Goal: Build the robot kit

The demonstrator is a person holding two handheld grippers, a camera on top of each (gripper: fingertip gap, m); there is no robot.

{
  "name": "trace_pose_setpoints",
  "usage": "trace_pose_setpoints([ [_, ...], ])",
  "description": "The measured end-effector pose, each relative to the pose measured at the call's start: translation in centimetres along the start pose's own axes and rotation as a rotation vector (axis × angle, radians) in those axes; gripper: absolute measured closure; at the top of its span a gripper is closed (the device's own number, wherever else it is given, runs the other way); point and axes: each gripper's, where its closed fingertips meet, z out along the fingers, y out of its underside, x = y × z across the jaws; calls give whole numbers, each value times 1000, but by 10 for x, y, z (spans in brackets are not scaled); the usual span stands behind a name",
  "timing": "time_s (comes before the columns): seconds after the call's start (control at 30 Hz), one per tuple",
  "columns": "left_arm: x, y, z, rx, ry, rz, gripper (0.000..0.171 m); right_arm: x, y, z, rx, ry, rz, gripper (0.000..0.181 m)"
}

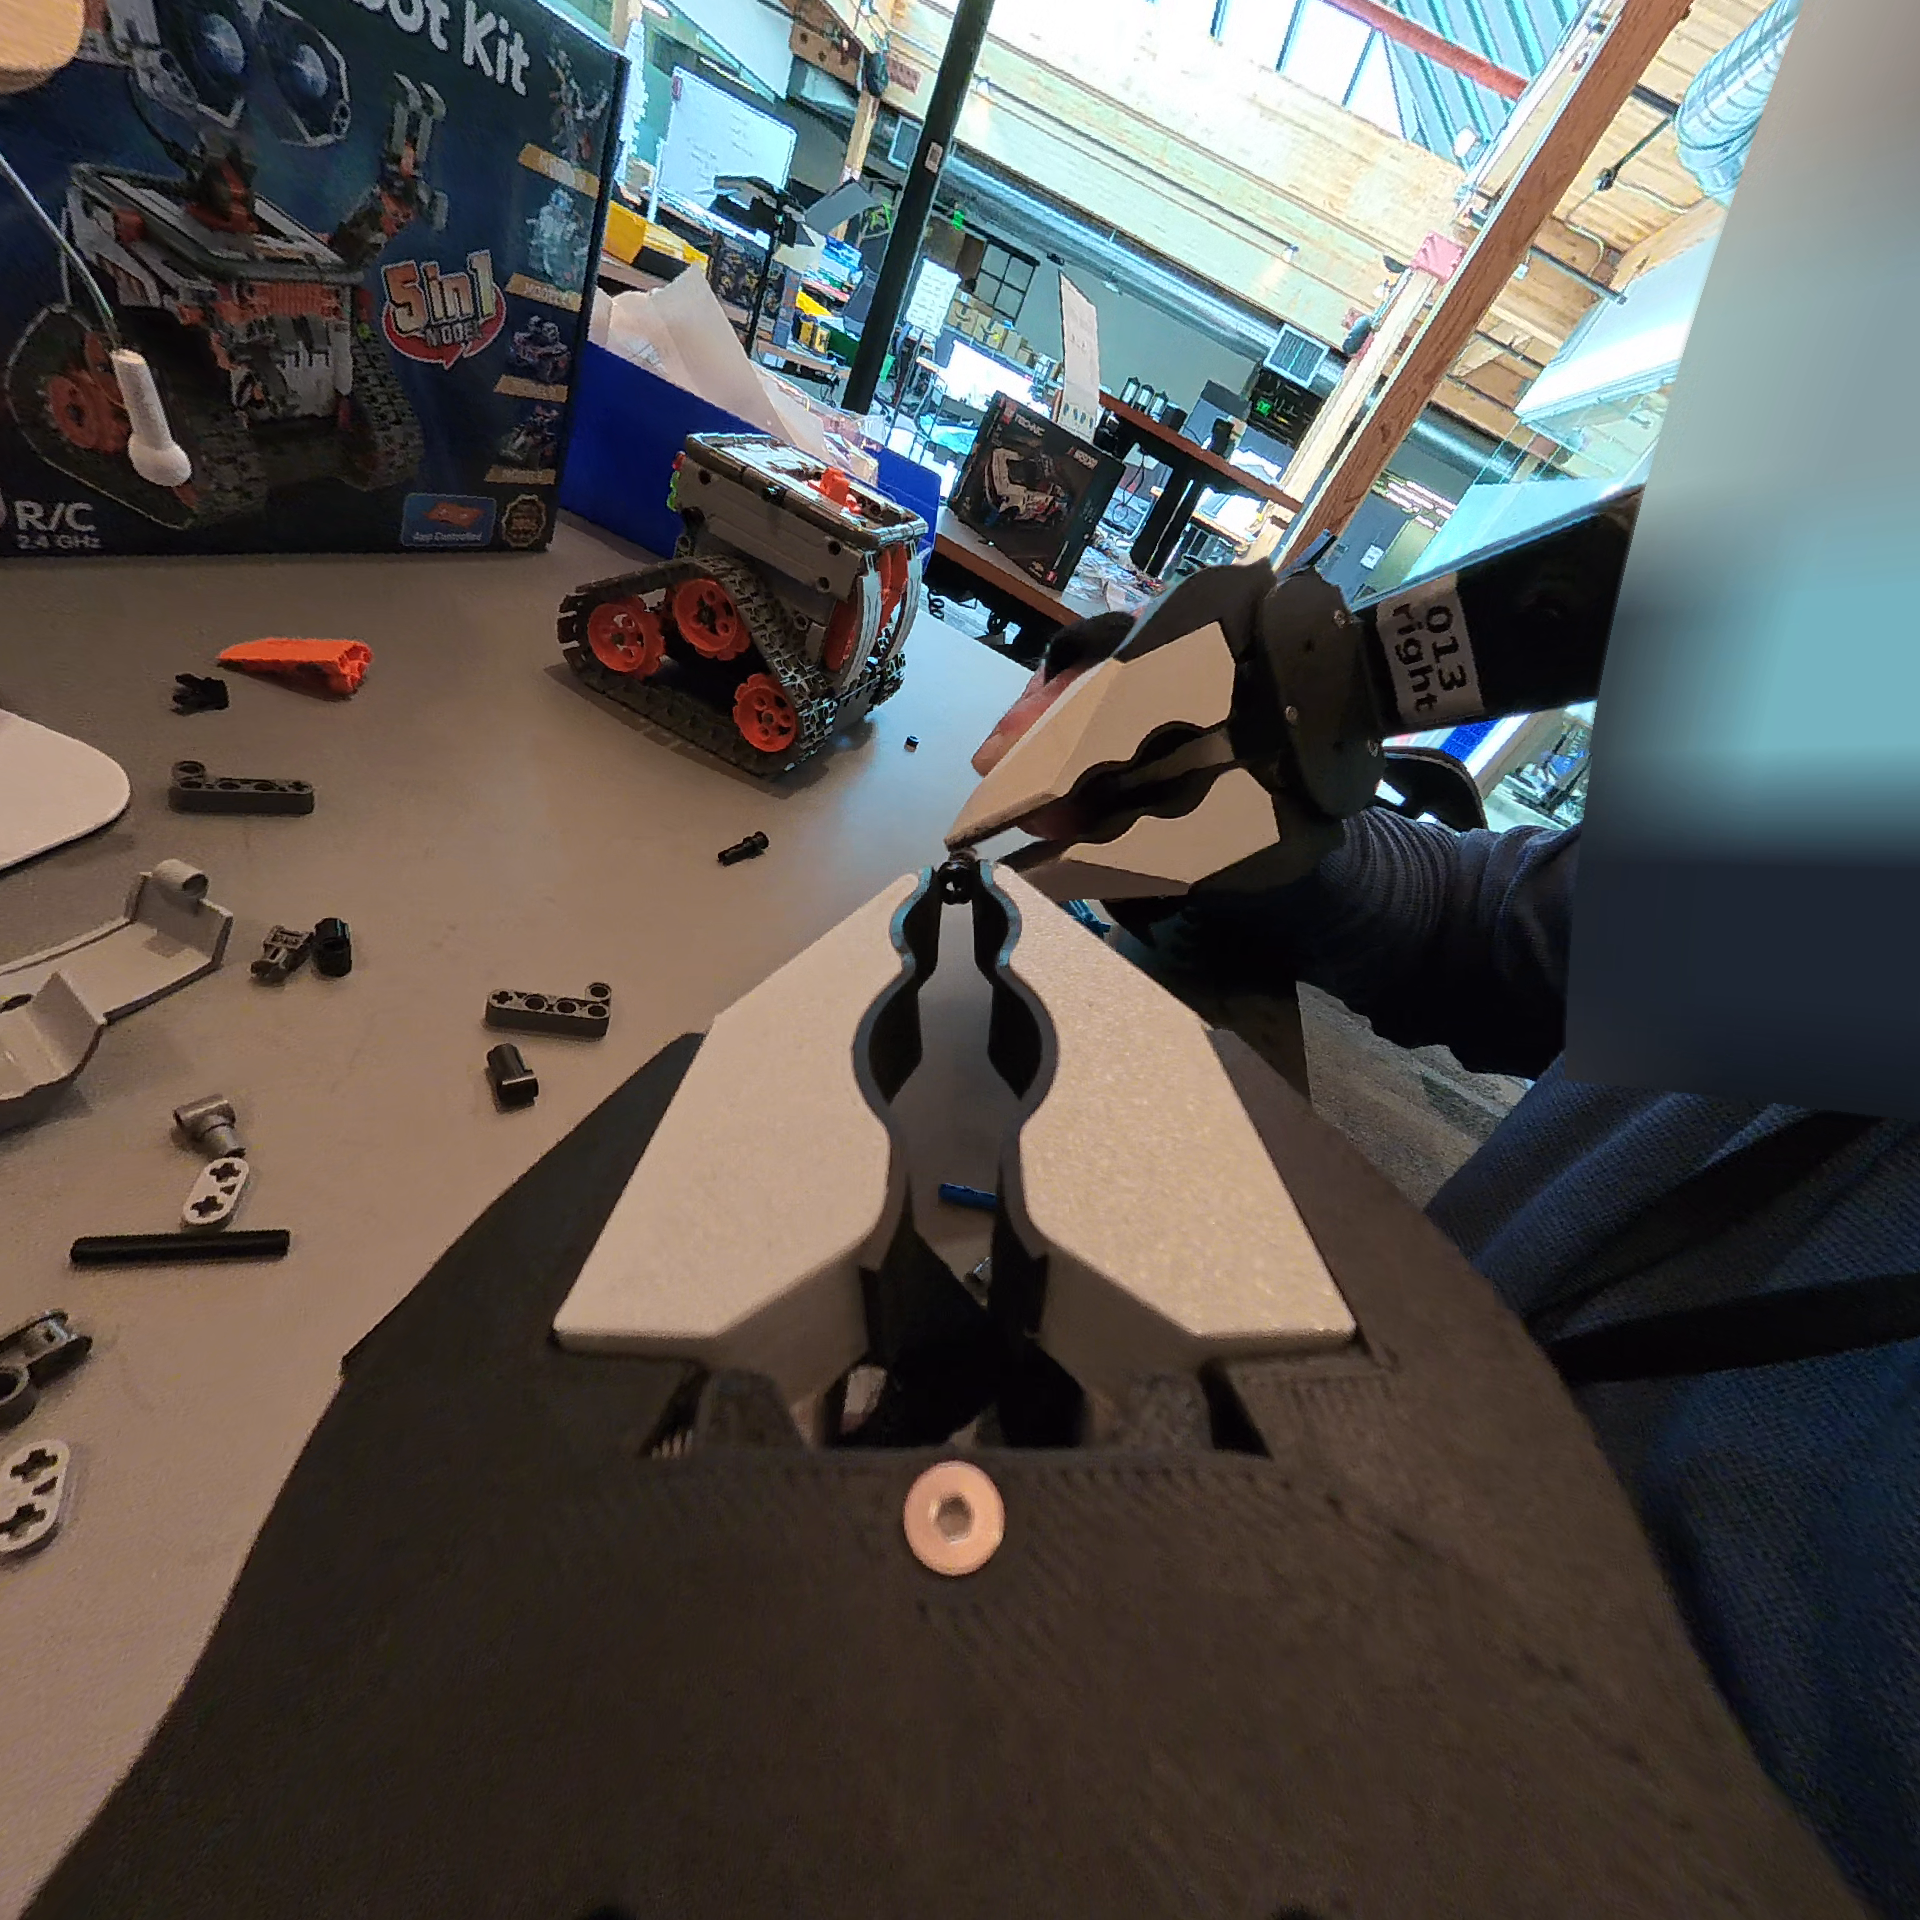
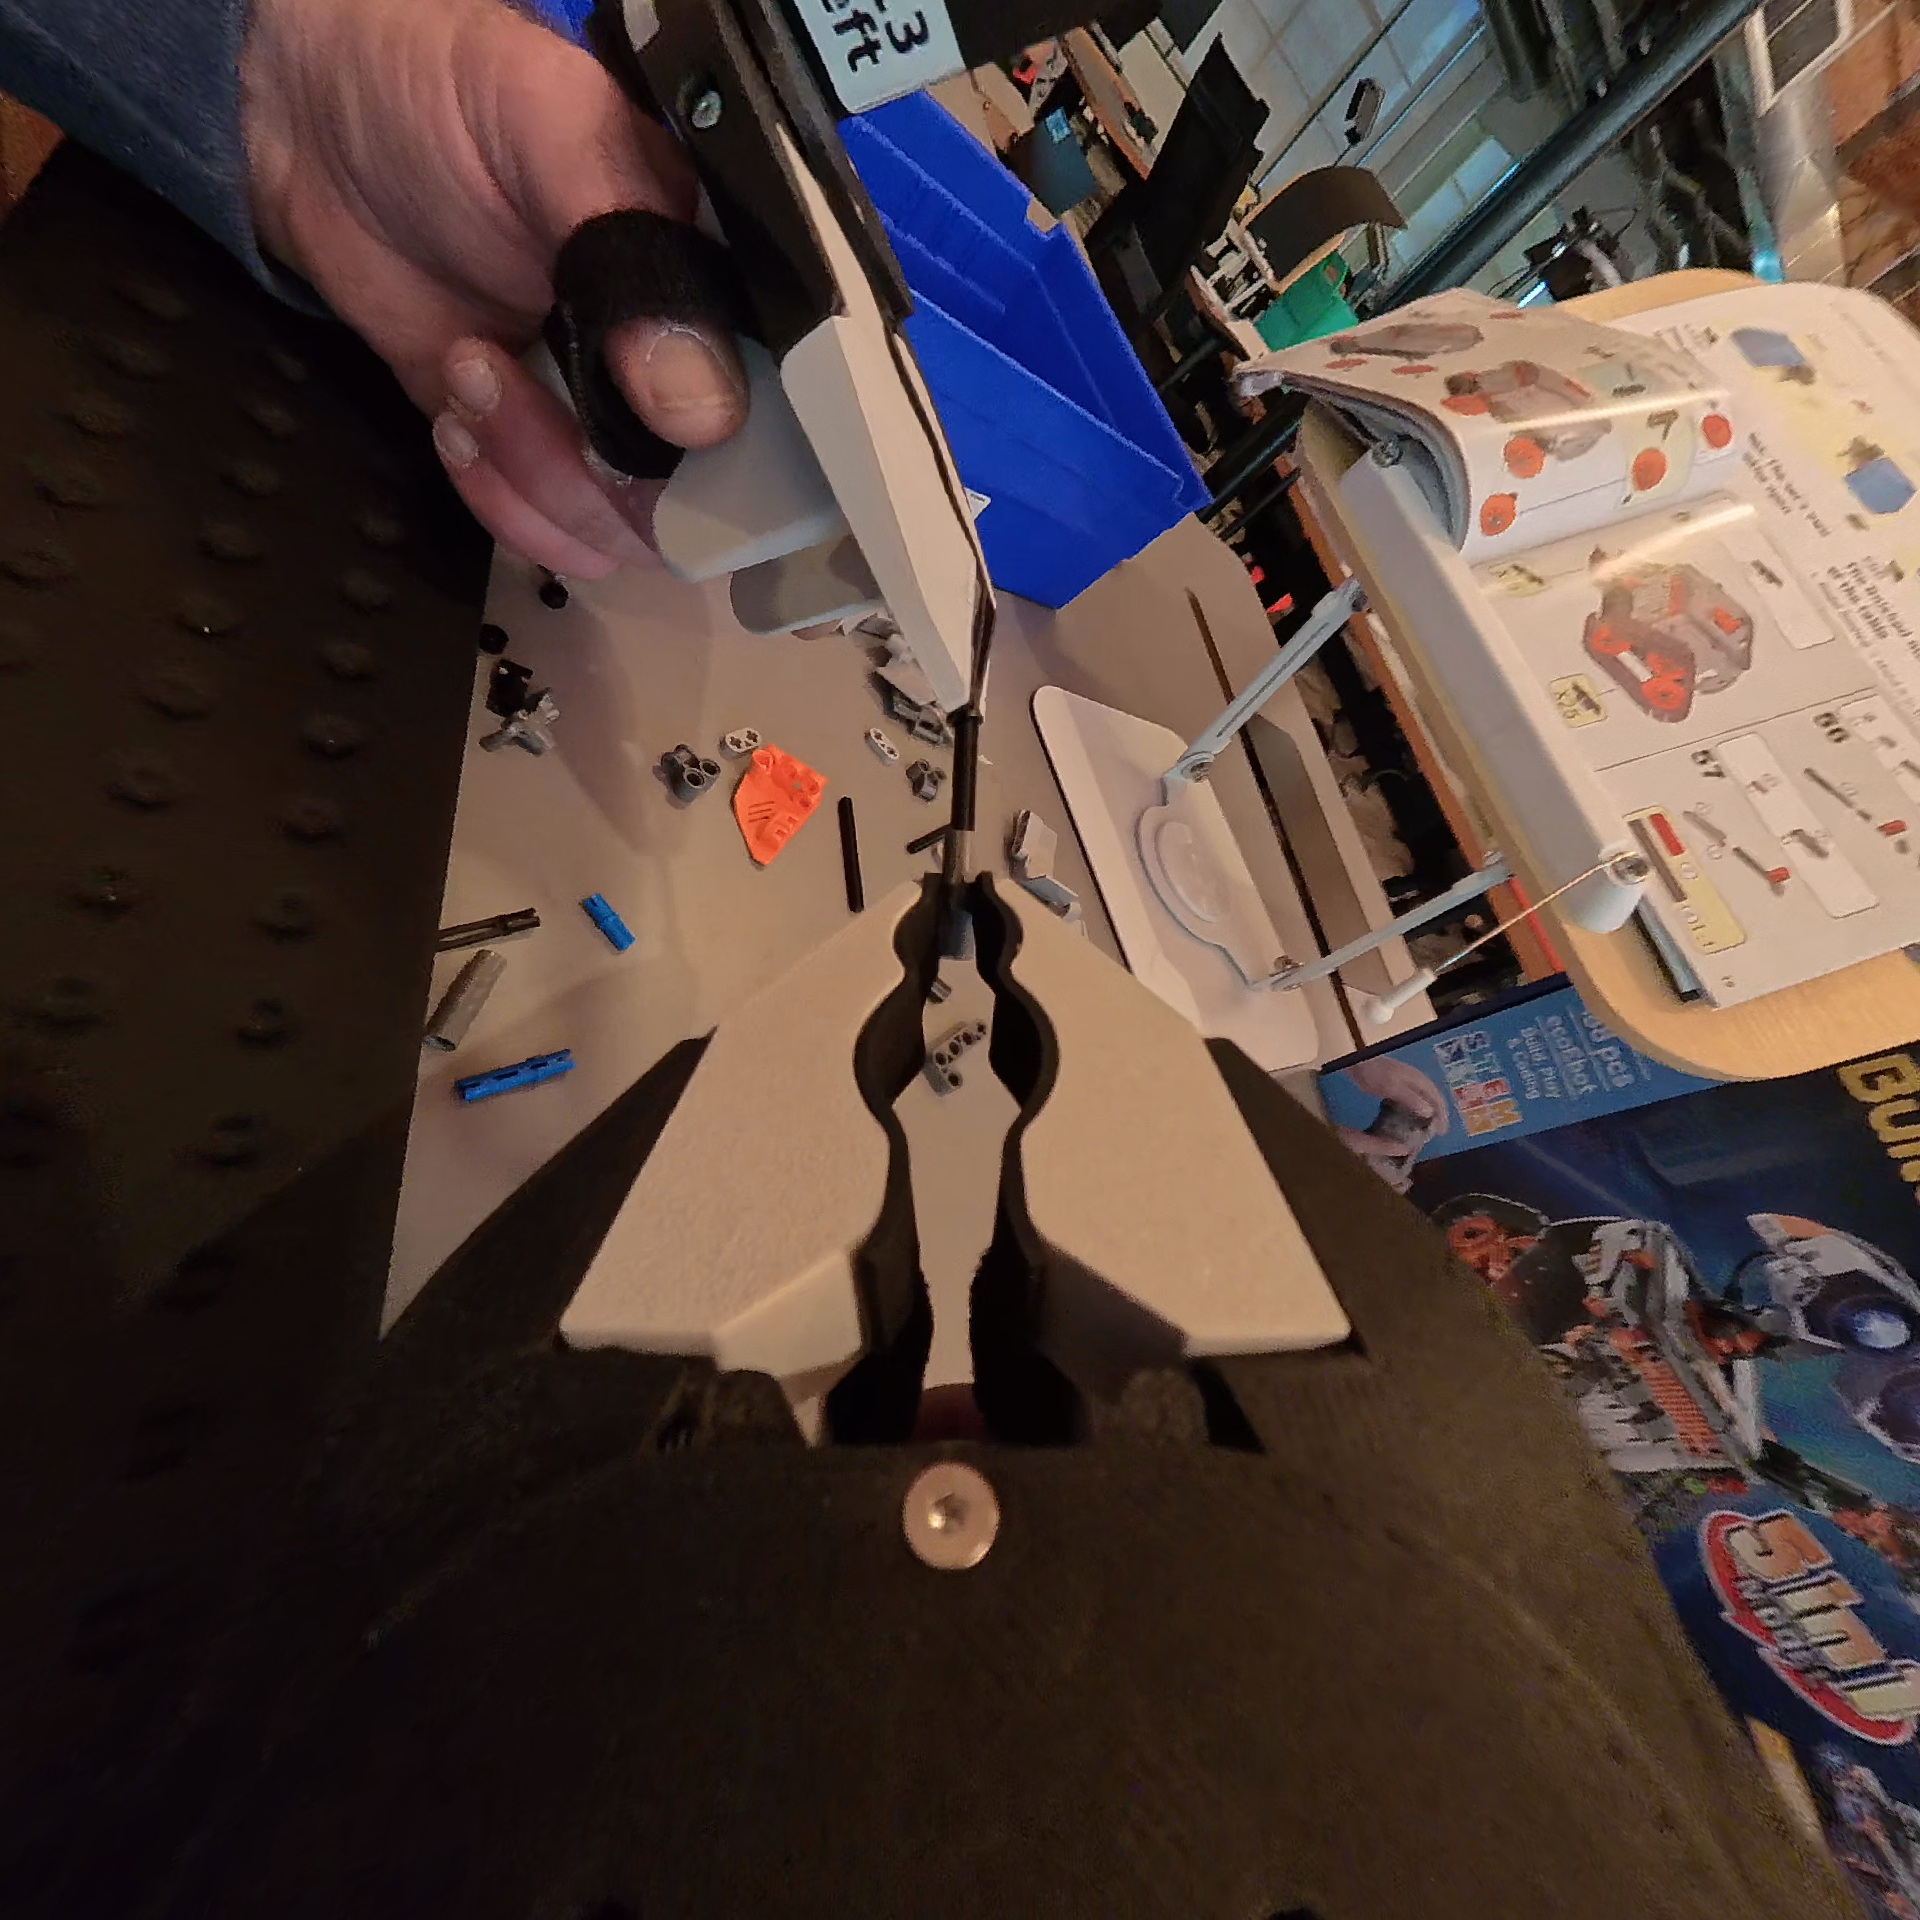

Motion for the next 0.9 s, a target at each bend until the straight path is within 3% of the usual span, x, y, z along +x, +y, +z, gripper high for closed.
trace_pose_setpoints([
  [0.33, 0, 6, -1, -43, 55, -127, 166, -1, -1, -2, -39, 106, -254, 178],
  [0.9, 0, -5, 2, 77, 73, -320, 166, 10, -8, -3, -115, 323, -519, 179],
])
